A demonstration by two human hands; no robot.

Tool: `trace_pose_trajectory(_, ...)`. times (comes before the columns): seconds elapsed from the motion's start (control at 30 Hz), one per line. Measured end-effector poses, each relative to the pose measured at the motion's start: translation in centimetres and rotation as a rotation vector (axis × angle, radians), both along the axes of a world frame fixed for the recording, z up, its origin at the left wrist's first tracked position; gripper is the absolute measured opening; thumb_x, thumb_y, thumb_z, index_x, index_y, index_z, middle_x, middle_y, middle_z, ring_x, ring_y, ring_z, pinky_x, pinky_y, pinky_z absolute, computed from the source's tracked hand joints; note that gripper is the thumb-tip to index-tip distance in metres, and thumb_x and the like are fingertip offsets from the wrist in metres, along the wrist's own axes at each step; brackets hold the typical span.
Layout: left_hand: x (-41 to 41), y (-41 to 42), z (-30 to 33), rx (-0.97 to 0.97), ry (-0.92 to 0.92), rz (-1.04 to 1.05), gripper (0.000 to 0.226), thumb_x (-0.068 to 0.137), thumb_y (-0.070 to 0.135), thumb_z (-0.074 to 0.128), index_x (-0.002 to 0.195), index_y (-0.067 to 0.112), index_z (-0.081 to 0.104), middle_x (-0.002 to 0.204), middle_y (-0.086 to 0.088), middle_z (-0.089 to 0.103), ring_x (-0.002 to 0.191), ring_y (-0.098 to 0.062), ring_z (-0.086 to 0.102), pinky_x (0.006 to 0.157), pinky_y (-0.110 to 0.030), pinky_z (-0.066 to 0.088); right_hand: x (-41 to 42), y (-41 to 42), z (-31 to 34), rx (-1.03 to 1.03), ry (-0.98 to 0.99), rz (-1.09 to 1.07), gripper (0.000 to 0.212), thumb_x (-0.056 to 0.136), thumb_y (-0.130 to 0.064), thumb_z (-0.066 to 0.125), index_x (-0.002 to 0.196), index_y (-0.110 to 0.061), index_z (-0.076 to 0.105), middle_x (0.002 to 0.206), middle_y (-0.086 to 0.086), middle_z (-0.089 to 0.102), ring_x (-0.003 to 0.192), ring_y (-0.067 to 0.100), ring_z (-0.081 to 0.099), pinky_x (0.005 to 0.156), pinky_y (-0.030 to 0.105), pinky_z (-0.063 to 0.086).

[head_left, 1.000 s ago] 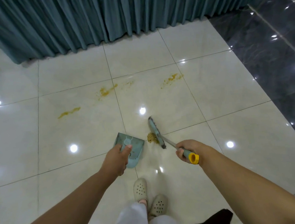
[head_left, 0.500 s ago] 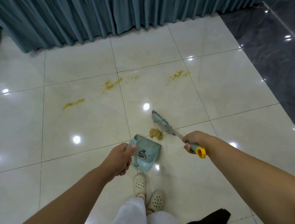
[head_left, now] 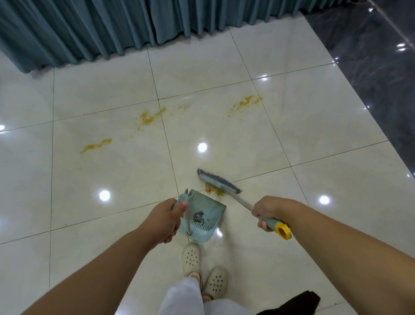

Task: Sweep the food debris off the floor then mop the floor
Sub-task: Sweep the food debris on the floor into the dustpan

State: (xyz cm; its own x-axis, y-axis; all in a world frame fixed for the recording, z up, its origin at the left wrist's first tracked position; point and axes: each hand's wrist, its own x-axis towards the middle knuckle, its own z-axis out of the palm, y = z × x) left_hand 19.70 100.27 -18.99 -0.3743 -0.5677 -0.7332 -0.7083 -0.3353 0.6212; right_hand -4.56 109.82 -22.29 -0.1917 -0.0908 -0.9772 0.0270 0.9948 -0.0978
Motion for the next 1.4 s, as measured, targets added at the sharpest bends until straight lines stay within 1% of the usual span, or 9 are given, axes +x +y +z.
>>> trace_pose_trajectory(0.13,-0.9,0.5,0.0,-0.007,0.008,-0.016,0.036,0.099,0.039,0.041,0.075,0.013,0.045,0.056,-0.004,0.043,0.038,-0.011,0.031,0.034,-0.018,0.028,0.2,1.6,0.5,0.071,-0.107,0.002,0.012,0.097,-0.01,0.042,0.094,0.001,0.046,0.066,0.01,0.047,0.029,0.011,0.038,0.031,0.013,0.034)
trace_pose_trajectory(0.2,-1.1,1.1,-0.1,-0.005,0.017,-0.014,0.034,0.099,0.037,0.041,0.077,0.011,0.045,0.056,-0.004,0.043,0.038,-0.011,0.031,0.034,-0.017,0.027,-0.1,2.1,1.3,0.08,-0.14,-0.003,0.012,0.096,-0.011,0.043,0.089,-0.001,0.046,0.066,0.01,0.048,0.027,0.01,0.038,0.032,0.013,0.035)
trace_pose_trajectory(0.43,0.5,3.3,-0.6,-0.009,0.021,-0.042,0.032,0.099,0.035,0.041,0.08,0.01,0.047,0.056,-0.005,0.043,0.037,-0.01,0.03,0.034,-0.018,0.027,-0.9,3.0,4.5,0.067,-0.149,0.05,0.015,0.093,-0.012,0.045,0.104,-0.002,0.045,0.063,0.009,0.048,0.033,0.01,0.038,0.033,0.015,0.036)
trace_pose_trajectory(0.53,1.5,3.6,-0.7,-0.014,0.034,-0.055,0.032,0.099,0.034,0.042,0.079,0.01,0.047,0.056,-0.005,0.044,0.035,-0.01,0.031,0.032,-0.019,0.028,-0.5,2.4,4.8,0.047,-0.104,0.11,0.011,0.095,-0.013,0.044,0.099,-0.003,0.046,0.065,0.01,0.048,0.034,0.011,0.039,0.033,0.014,0.035)
trace_pose_trajectory(0.7,4.0,3.2,-0.5,-0.043,0.0,-0.09,0.036,0.098,0.04,0.041,0.079,0.01,0.046,0.055,-0.003,0.048,0.034,-0.008,0.035,0.034,-0.021,0.033,1.1,0.4,3.6,-0.012,0.018,0.23,0.014,0.098,-0.012,0.044,0.106,-0.001,0.047,0.069,0.014,0.048,0.046,0.015,0.039,0.035,0.014,0.036)
trace_pose_trajectory(0.9,6.5,2.8,-0.4,-0.041,-0.019,-0.051,0.034,0.098,0.037,0.043,0.078,0.01,0.047,0.054,-0.004,0.049,0.033,-0.007,0.037,0.035,-0.02,0.033,4.8,-0.3,1.5,-0.009,0.131,0.397,0.008,0.1,-0.009,0.041,0.104,-0.002,0.042,0.074,0.013,0.047,0.054,0.015,0.043,0.045,0.021,0.039)
trace_pose_trajectory(1.07,8.1,2.2,-0.9,-0.049,-0.039,-0.008,0.043,0.097,0.044,0.04,0.078,0.008,0.05,0.053,-0.005,0.047,0.032,-0.008,0.035,0.035,-0.02,0.032,6.9,0.7,1.0,0.018,0.153,0.357,0.006,0.1,-0.008,0.04,0.105,-0.006,0.041,0.078,0.012,0.045,0.06,0.015,0.043,0.045,0.02,0.038)
trace_pose_trajectory(1.23,9.4,1.2,-1.2,-0.143,-0.078,-0.091,0.049,0.097,0.051,0.034,0.079,0.009,0.053,0.057,-0.004,0.049,0.04,-0.011,0.04,0.04,-0.023,0.037,8.6,2.3,1.7,0.054,0.187,0.341,0.009,0.098,-0.011,0.042,0.106,-0.006,0.041,0.08,0.012,0.048,0.059,0.016,0.046,0.041,0.021,0.04)
trace_pose_trajectory(1.4,11.5,0.3,-1.0,-0.175,-0.103,-0.215,0.05,0.096,0.053,0.034,0.078,0.009,0.052,0.059,-0.005,0.05,0.047,-0.017,0.047,0.038,-0.022,0.037,10.5,3.0,3.2,0.088,0.161,0.186,0.009,0.099,-0.01,0.041,0.105,-0.003,0.041,0.076,0.014,0.048,0.053,0.016,0.044,0.033,0.012,0.038)
